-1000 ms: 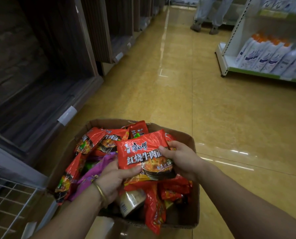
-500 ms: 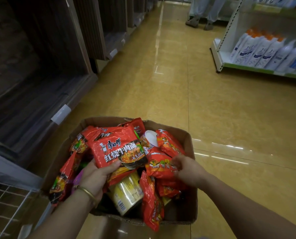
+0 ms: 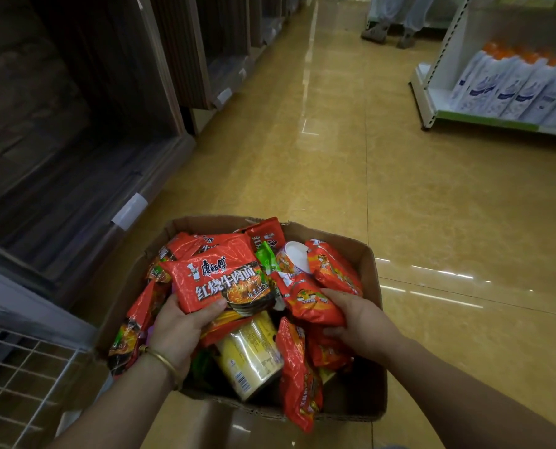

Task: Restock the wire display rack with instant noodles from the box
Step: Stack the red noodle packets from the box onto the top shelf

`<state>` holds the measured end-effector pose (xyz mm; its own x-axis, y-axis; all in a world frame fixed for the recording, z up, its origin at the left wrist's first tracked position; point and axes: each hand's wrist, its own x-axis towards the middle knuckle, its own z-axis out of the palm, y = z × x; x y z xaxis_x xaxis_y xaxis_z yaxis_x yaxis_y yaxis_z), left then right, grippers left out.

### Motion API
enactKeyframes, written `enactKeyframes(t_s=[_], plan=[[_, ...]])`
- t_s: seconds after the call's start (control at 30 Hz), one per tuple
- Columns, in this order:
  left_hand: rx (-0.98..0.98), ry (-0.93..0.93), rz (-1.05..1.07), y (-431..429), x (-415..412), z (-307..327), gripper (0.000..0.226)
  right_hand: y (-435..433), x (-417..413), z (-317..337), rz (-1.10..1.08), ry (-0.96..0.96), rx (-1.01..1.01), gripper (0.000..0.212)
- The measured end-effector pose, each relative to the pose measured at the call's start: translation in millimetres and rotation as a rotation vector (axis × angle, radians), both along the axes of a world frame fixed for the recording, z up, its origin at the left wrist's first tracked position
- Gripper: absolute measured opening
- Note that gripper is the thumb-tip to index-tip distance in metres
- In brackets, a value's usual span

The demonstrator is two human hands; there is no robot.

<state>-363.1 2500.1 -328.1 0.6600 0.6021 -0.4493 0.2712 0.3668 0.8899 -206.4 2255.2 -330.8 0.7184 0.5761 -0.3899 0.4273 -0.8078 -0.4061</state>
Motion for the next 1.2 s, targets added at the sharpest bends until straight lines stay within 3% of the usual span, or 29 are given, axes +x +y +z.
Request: enactKeyframes(t_s=[0.17, 0.3, 0.4, 0.63, 0.77, 0.87, 1.03, 1.13, 1.2], plan=[[-0.01, 0.004, 0.009, 2.4, -0.5, 0.2, 0.052, 1.1, 8.9, 40.6, -0.05, 0.068, 0.138, 0.052], [-0.002, 0.008, 0.014, 3.4, -2.8, 0.4, 0.053, 2.9, 27.1, 76.1, -0.198, 0.282, 0.344, 0.042], [0.019, 0.007, 0.018, 0.8, -6.5, 1.5, 0.053, 4.6, 41.6, 77.8, -0.356, 0.367, 0.457, 0.048], [0.007, 0.051, -0.035, -4.4, -16.8, 2.3, 0.065, 5.3, 34.2, 46.2, -0.594, 0.514, 0.448, 0.049], [-0.014, 0.055, -0.046, -3.3, -18.4, 2.5, 0.066, 2.9, 29.6, 23.8, -0.782, 0.481, 0.556, 0.074], [-0.018, 0.053, -0.044, -3.8, -18.9, 4.3, 0.067, 0.6, 21.7, 14.9, -0.868, 0.568, 0.69, 0.09], [-0.065, 0.038, -0.076, -2.9, -18.3, 8.7, 0.05, -1.8, -0.1, 4.4, -0.924, 0.808, 0.865, 0.076], [-0.085, 0.029, -0.073, -2.7, -18.3, 10.9, 0.049, 1.5, -11.5, -4.8, -0.97, 0.799, 0.932, 0.062], [-0.094, 0.029, -0.078, -2.8, -18.6, 11.8, 0.05, 7.6, -19.6, -10.4, -0.951, 0.775, 0.887, 0.064]])
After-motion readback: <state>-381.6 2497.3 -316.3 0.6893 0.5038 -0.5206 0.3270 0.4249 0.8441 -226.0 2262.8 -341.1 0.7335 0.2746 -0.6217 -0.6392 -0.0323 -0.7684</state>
